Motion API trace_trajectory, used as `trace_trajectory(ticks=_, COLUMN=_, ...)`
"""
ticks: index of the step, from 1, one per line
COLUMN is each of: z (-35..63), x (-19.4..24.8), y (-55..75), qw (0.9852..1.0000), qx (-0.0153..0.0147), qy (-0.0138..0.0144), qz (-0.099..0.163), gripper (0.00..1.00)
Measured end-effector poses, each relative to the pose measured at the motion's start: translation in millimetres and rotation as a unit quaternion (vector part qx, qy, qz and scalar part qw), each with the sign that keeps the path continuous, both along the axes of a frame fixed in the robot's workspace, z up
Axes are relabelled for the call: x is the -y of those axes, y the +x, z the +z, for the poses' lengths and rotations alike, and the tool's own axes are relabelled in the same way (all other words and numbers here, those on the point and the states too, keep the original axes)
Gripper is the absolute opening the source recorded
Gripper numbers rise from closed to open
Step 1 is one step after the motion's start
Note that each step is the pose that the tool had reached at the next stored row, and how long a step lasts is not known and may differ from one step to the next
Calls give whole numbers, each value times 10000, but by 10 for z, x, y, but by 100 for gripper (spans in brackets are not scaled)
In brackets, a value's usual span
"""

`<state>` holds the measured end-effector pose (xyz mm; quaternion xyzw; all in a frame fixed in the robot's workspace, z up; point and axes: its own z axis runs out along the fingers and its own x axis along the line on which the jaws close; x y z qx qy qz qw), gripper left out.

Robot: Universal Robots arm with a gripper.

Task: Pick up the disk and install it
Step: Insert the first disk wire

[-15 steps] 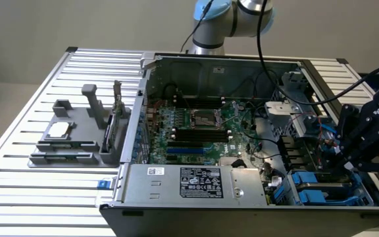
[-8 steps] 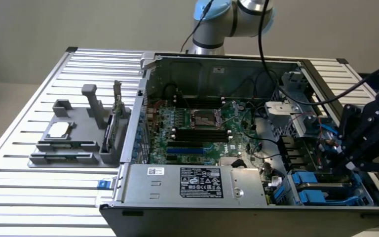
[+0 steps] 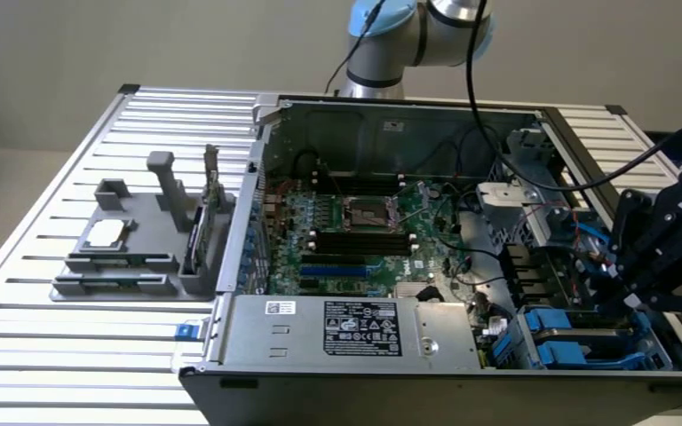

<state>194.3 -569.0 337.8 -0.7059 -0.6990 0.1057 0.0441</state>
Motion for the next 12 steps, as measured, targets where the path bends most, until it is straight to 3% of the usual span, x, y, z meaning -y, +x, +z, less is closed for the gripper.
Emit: trace_trajectory(ticks=12, z=-13, x=1, y=-14, qw=10000, qx=-19, qy=-1, qz=-44, gripper=16)
